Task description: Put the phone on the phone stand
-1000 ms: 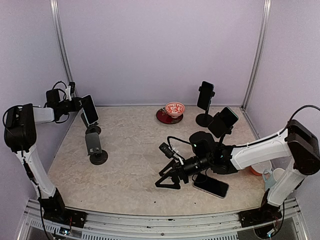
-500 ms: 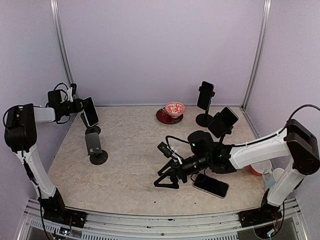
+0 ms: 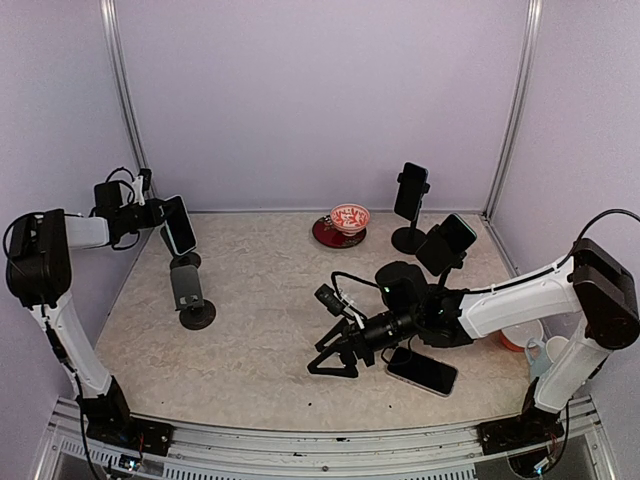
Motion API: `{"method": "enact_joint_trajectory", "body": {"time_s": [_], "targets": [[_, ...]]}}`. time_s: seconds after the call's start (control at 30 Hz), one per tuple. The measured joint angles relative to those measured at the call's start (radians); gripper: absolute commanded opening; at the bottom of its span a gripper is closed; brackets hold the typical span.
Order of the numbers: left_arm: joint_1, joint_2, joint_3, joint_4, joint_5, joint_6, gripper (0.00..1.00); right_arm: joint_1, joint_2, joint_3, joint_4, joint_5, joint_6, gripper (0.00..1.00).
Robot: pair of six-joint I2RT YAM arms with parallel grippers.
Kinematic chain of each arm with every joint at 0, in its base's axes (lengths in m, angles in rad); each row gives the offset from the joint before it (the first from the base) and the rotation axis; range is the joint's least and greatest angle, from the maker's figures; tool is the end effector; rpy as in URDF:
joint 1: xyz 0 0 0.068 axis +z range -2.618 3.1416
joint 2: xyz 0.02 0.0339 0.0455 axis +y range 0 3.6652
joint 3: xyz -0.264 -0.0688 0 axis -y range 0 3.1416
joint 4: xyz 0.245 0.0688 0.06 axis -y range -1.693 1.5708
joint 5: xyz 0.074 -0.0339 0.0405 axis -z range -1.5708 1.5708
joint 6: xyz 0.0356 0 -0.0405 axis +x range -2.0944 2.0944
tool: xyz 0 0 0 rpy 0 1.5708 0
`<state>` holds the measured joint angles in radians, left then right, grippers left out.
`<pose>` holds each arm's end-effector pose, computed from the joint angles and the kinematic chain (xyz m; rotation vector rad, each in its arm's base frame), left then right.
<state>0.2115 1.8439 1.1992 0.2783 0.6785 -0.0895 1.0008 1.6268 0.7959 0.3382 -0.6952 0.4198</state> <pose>0.4134 0.0659 0.2320 0.1654 1.8857 -0.5709 0.1608 0.2931 0.1887 -1.1294 2.0483 1.5195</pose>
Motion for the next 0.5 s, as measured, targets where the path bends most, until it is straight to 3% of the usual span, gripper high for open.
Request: {"method": "enact_joint_trajectory", "body": {"time_s": [0.5], "targets": [[0.003, -0.030, -0.010, -0.032, -0.026, -0.004, 0.00, 0.004, 0.000, 0.009, -0.021, 0.000, -0.006, 1.00]]}}
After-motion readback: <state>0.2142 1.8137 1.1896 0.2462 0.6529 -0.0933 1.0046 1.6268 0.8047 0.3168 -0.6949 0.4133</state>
